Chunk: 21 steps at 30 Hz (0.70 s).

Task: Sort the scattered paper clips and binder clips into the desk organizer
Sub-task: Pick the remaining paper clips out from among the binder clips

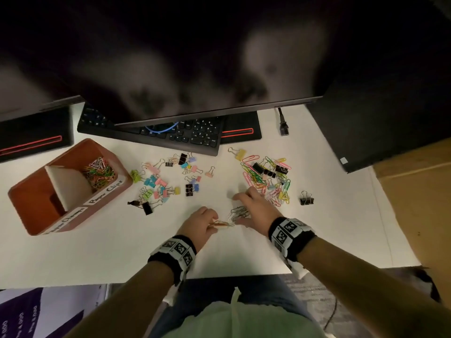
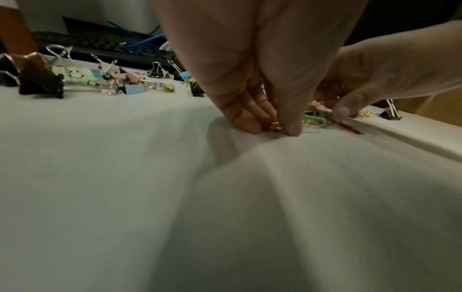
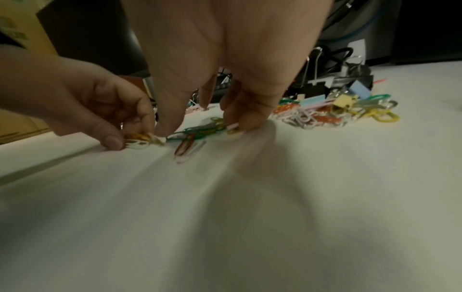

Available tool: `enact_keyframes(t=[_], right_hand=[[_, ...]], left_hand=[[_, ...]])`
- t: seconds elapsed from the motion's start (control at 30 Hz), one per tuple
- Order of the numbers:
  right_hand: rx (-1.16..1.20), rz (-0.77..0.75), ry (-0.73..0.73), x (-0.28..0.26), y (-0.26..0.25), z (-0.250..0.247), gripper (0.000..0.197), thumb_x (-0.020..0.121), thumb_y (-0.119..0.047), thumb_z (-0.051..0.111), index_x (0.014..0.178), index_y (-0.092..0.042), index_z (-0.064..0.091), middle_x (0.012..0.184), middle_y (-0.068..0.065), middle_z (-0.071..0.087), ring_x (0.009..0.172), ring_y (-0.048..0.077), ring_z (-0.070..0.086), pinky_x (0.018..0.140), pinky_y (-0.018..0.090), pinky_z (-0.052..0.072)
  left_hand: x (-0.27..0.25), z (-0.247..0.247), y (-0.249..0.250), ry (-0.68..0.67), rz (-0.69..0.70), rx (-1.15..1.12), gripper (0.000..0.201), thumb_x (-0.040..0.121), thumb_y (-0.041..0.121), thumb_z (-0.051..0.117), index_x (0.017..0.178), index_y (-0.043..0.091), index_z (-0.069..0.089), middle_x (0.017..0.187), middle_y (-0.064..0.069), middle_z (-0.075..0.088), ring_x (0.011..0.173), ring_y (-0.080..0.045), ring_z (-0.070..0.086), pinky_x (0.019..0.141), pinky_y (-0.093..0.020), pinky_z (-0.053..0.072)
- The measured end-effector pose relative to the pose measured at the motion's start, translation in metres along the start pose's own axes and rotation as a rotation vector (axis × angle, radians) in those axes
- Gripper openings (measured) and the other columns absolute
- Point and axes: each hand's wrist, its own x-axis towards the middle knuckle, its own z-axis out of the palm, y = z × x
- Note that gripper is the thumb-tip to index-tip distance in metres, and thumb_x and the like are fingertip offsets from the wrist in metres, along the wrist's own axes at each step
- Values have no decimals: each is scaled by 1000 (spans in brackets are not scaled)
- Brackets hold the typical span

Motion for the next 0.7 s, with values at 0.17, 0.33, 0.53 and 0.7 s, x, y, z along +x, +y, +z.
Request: enact_keyframes(t=[0.17,0.33,0.53,0.7], right_hand=[[-52,-25,27,-19,18,-9,75,70,-37,77,133,-25,38,124,5,40,105,22,51,89,34,50],[7,26,7,-26,29,-7,94,69,-27,80,143,-28,23,137,8,28,124,26,42,103,34,40],[21,-9,72,4,9,-1,87,71,-30,78,143,-22,30,138,13,28,126,28,40,105,35,41],[58,16,97,22,4,-6,55,77,-22,73,128,-13,53,120,12,46,106,28,52,94,27,42]], left_hand=[[5,-4,4,39,-22,-56,41,78,25,70,114,15,53,105,6,40,95,-13,48,87,-25,45],[11,4,12,34,11,-13,64,76,24,72,132,21,41,125,1,38,114,-15,42,100,-25,39],[30,3,21,34,40,-12,54,81,5,63,131,15,46,121,-6,43,110,-20,48,102,-31,41],[42,-5,21,60,17,7,23,83,8,62,106,8,61,105,-9,51,97,-25,53,89,-32,43]])
